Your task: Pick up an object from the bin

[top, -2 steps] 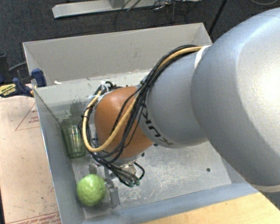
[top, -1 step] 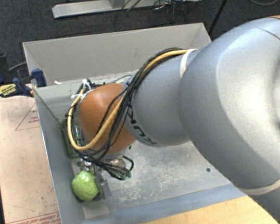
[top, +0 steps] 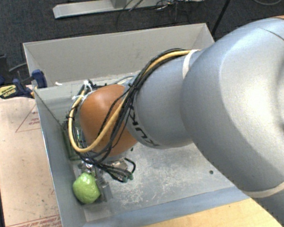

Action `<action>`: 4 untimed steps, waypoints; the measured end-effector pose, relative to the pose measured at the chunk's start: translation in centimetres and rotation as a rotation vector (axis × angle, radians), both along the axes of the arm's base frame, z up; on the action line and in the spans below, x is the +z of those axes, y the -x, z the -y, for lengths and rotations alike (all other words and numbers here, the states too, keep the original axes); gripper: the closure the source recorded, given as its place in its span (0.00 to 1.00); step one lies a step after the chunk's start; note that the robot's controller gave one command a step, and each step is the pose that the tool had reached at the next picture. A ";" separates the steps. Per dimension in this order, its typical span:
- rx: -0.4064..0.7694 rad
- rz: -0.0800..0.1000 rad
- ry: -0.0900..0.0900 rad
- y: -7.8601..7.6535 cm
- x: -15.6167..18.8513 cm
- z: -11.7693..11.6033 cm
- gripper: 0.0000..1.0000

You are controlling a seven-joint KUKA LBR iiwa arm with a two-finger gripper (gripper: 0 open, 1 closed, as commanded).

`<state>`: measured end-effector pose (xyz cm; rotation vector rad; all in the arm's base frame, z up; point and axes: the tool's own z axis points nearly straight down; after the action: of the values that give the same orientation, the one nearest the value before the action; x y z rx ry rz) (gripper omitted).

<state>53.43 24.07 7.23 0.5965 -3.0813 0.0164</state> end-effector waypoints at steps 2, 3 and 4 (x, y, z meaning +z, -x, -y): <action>-0.002 -0.003 -0.005 0.3 2.2 -0.1 1.00; -0.001 0.005 -0.008 0.1 4.1 -0.3 1.00; -0.001 0.004 -0.008 0.1 5.3 -0.3 1.00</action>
Offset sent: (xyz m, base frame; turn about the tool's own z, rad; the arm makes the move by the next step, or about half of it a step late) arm -0.0001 0.0001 0.0643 0.0000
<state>53.33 24.38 12.51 0.5953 -3.0873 0.0057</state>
